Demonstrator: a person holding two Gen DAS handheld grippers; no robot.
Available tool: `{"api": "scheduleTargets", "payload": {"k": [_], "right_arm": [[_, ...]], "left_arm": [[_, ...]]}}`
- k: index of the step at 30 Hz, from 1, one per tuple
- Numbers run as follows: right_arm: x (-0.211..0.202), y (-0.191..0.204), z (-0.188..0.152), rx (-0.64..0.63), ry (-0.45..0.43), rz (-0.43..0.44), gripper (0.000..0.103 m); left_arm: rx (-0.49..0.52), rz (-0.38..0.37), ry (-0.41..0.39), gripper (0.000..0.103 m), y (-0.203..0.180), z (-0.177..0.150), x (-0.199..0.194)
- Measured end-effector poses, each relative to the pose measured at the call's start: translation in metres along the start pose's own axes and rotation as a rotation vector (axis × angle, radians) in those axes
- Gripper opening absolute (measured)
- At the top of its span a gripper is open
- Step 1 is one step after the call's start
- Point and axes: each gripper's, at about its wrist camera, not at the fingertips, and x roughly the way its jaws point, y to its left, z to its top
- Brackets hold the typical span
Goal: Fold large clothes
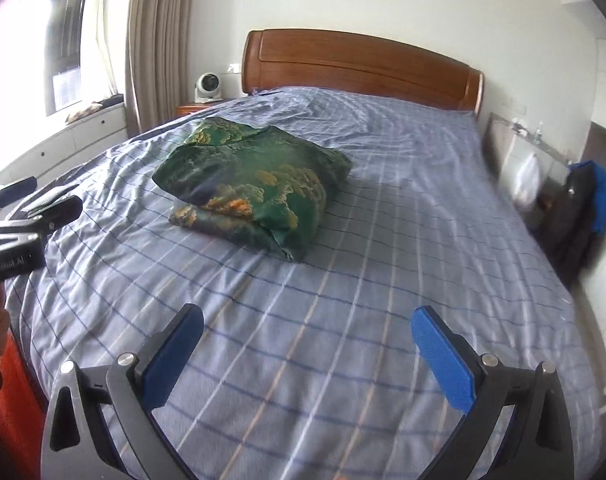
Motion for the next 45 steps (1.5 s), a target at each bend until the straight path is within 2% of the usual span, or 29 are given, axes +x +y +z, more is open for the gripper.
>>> {"api": "scheduleTargets", "payload": {"k": [2,7,12,16,22,36,45], "right_arm": [[-0.011,0.001,-0.006,0.016,0.002,-0.010,0.103],[-0.028,0.007,-0.021,0.052,0.022,0.021,0.103],[-0.042,0.016,-0.033,0.064,0.030,0.032,0.103],[-0.050,0.022,-0.038,0.069,0.029,0.048,0.103],[-0.055,0.027,-0.035,0.068,0.012,0.051,0.103],[-0.055,0.025,-0.031,0.101,0.031,0.026,0.103],[-0.056,0.026,-0.028,0.107,0.024,0.015,0.103]], "left_arm": [[-0.001,0.001,0.011,0.103,-0.003,-0.004,-0.007],[-0.016,-0.054,0.100,0.103,-0.005,-0.018,-0.016],[0.000,-0.086,0.135,0.103,-0.009,-0.029,-0.025],[-0.018,-0.108,0.144,0.103,-0.010,-0.031,-0.035],[-0.014,-0.092,0.136,0.103,-0.012,-0.028,-0.043],[-0.042,-0.083,0.200,0.103,-0.010,-0.028,-0.036],[-0.022,-0.074,0.182,0.103,-0.011,-0.028,-0.040]]}}
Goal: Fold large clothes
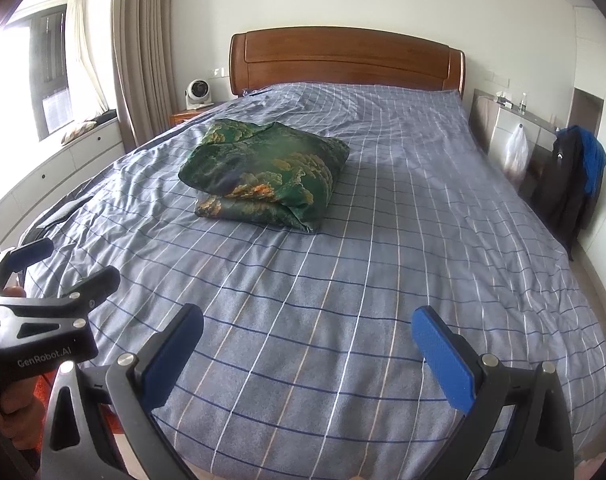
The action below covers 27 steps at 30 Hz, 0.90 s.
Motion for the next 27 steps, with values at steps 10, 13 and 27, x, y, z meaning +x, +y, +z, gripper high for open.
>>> {"api": "scheduleTargets", "payload": {"k": [10,13,27], "right_arm": [[0.000,0.013,0.003,-0.033,0.010,-0.001,0.103],[-0.002,0.016,0.004,-0.044,0.007,-0.001,0.103],[0.003,0.012,0.002,-0.036,0.042,-0.045,0.103]], "left_arm": [[0.013,-0.010,0.008,0.103,-0.002,-0.001,-0.002],[0.019,0.000,0.004,0.103,-0.003,0.000,-0.003],[-0.001,-0.003,0.044,0.103,0.005,-0.001,0.006]]}}
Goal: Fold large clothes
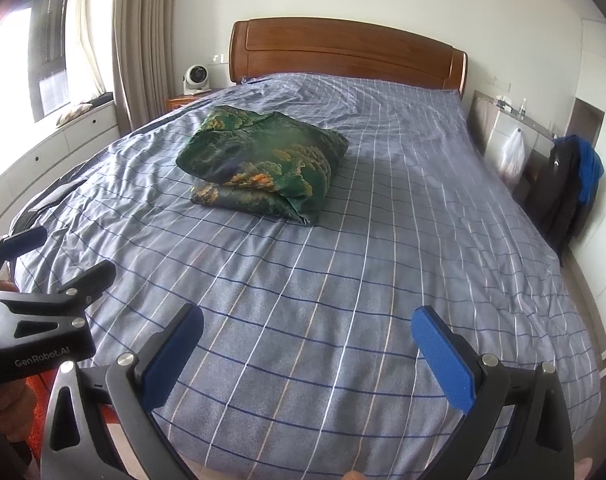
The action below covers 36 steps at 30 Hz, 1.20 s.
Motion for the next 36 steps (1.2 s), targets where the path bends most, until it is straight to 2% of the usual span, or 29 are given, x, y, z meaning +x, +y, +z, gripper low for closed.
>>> {"api": "scheduleTargets", "payload": {"k": [10,36], "right_arm": [[0.011,-0.003,-0.004,0.001,0.053,-0.048,0.103],[0.006,0.002,-0.003,0.001,0.033,-0.052,0.103]], "left_arm": [[0.008,-0.003,0.009,0.103,-0.001,-0.002,0.002],[0.004,-0.003,0.008,0.103,-0.001,-0.002,0.002]]}}
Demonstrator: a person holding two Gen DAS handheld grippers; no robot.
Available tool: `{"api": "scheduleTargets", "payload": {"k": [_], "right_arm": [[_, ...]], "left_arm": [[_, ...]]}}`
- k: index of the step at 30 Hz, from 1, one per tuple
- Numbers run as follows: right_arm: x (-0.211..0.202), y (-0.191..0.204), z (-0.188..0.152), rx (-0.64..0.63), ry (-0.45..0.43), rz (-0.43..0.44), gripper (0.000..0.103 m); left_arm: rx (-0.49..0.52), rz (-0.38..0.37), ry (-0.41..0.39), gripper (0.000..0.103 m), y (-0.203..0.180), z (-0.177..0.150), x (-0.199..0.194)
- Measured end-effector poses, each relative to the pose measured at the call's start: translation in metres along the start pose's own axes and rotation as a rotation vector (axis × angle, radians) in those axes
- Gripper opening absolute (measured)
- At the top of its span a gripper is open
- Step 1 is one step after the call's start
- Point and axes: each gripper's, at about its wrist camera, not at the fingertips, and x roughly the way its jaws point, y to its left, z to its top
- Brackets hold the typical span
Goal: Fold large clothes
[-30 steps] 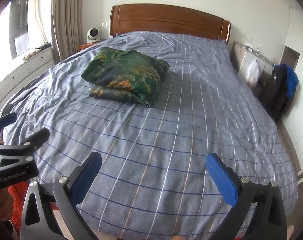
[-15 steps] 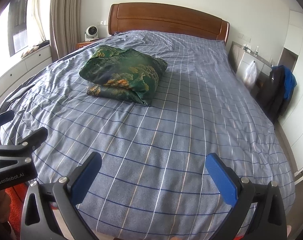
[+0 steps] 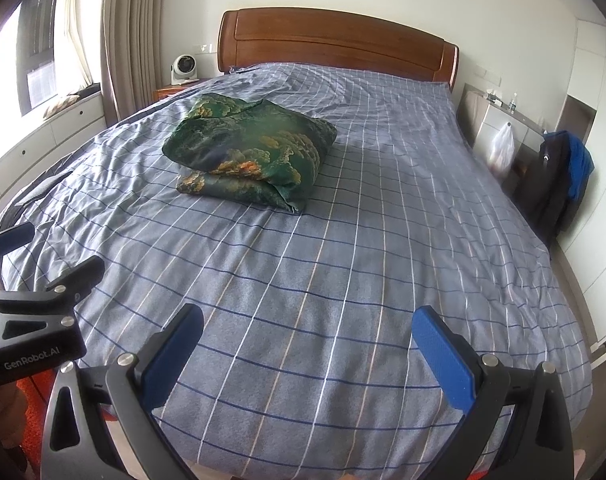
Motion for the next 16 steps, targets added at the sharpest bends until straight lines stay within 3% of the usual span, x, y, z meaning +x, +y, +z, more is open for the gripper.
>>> {"api": "scheduleTargets", "payload": {"k": [16], "right_arm": [[-0.0002,0.0002,0.0010,0.002,0.000,0.001,0.103]], "left_arm": [[0.006,0.019,-0.025,0.103,-0.0006,-0.0031,0.0005]]}}
